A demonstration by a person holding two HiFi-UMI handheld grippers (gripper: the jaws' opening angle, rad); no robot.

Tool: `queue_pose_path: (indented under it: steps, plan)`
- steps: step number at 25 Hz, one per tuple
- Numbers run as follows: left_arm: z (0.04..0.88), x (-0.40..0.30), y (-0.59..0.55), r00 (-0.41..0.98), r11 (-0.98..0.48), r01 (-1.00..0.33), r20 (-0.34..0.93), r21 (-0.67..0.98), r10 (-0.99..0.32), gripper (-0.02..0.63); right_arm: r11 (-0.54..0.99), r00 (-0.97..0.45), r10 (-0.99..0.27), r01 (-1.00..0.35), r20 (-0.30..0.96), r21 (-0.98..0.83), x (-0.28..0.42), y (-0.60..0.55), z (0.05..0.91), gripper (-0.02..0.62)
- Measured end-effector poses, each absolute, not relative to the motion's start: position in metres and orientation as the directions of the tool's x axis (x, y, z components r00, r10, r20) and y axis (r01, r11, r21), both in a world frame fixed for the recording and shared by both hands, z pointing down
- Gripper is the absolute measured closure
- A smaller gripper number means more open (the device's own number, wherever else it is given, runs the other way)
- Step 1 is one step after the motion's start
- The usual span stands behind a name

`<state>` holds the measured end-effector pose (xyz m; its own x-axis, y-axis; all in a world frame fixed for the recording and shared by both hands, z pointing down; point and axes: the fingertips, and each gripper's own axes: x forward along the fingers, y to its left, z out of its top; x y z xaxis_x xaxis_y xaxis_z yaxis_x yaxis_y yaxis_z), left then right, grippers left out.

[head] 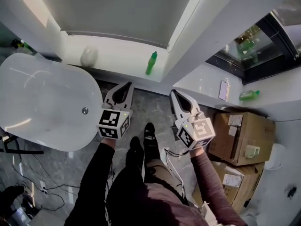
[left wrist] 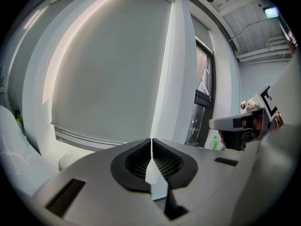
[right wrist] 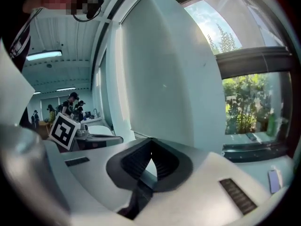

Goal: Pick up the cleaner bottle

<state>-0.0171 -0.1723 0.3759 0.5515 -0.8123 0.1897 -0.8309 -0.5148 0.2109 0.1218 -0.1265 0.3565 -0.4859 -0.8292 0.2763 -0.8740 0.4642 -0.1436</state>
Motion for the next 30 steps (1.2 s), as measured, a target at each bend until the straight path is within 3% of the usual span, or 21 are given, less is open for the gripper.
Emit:
queue_pose_path:
  steps: [9,19,30]
  plan:
    - [0.403,0.002,-0.219,0.531,-0.492,-0.845,0.212,0.21,-0.821,0.588,0.486,-0.509,-0.812,-0.86,0.284,-0.154,0.12,-0.17,0.362,0.594]
    - [0.477,0.038,-0.255,0.556,-0.519,-0.831,0.335,0.2,-0.761,0.448,0.507,-0.528,-0.79,-0.848,0.312,-0.155,0.126,-0.198,0.39,0.594]
    - [0.555,0.072,-0.293,0.533,-0.508,-0.842,0.434,0.183,-0.727,0.377,0.534,-0.556,-0.756,-0.829,0.345,-0.165,0.118,-0.219,0.446,0.595]
